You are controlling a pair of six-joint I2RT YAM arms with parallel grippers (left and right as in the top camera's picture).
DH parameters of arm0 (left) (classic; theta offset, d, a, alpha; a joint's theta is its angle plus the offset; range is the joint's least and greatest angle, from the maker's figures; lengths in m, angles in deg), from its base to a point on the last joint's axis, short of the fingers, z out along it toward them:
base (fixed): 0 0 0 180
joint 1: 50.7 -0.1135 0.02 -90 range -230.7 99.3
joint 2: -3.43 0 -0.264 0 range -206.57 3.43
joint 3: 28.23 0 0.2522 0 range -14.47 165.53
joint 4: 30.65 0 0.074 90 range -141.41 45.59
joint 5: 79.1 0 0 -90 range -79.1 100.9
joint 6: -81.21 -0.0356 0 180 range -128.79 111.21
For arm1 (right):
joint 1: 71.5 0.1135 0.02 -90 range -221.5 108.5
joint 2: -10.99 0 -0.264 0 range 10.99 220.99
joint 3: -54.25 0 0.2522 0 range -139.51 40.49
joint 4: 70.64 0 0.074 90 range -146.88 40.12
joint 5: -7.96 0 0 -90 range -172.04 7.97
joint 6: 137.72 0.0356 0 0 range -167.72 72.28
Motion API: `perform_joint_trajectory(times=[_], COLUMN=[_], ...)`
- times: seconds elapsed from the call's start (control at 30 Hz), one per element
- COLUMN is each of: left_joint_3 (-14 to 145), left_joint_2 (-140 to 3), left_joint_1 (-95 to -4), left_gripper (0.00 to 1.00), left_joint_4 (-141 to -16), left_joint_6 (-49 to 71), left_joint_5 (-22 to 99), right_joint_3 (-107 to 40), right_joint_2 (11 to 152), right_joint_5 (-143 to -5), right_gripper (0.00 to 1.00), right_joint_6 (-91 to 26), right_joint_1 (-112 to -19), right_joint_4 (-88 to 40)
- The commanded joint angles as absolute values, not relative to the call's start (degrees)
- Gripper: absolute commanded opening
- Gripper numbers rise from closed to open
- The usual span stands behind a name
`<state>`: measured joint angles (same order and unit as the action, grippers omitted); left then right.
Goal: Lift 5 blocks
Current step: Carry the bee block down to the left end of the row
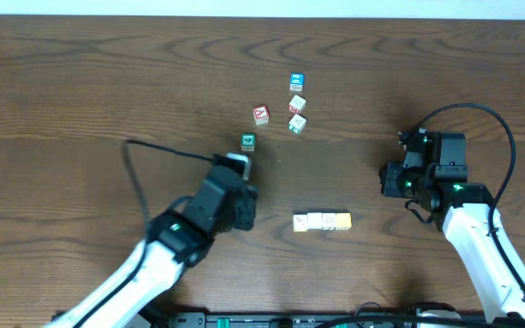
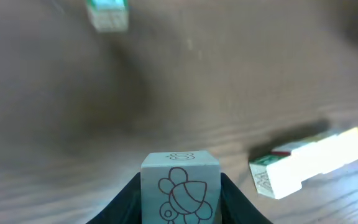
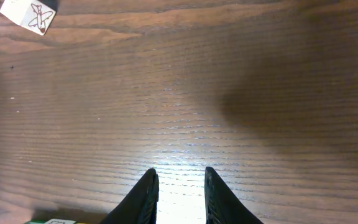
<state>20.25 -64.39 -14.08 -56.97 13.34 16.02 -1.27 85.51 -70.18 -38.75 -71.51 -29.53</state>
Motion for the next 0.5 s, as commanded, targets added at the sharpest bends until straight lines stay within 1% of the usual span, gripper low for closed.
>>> perform_joint_trajectory(times=[0.0, 0.13, 0.3, 0.47], left_joint_3=[20.1, 20.1, 20.1, 20.1], left_joint_2=[-68.6, -71.8, -73.3, -74.4], left_joint_1=[-11.5, -8.1, -3.7, -1.1], left_gripper=[0.08, 0.08, 0.08, 0.08], left_joint_4=[-54.5, -51.8, -53.1, -53.1], left_joint_6=[16.6, 23.1, 30.6, 34.8], left_joint_5=[19.0, 15.6, 7.7, 4.3], right_joint_3=[-0.9, -0.9, -0.9, -0.9], right_joint_2=[85.6, 85.7, 85.7, 85.7], right_joint_5=[-69.7, -69.7, -69.7, -69.7], right_gripper=[0.22, 0.22, 0.22, 0.22], right_joint_6=[-38.1, -38.1, -38.1, -38.1], right_joint_1=[-71.8, -71.8, -71.8, -71.8], right_joint_4=[-29.6, -29.7, -29.7, -29.8])
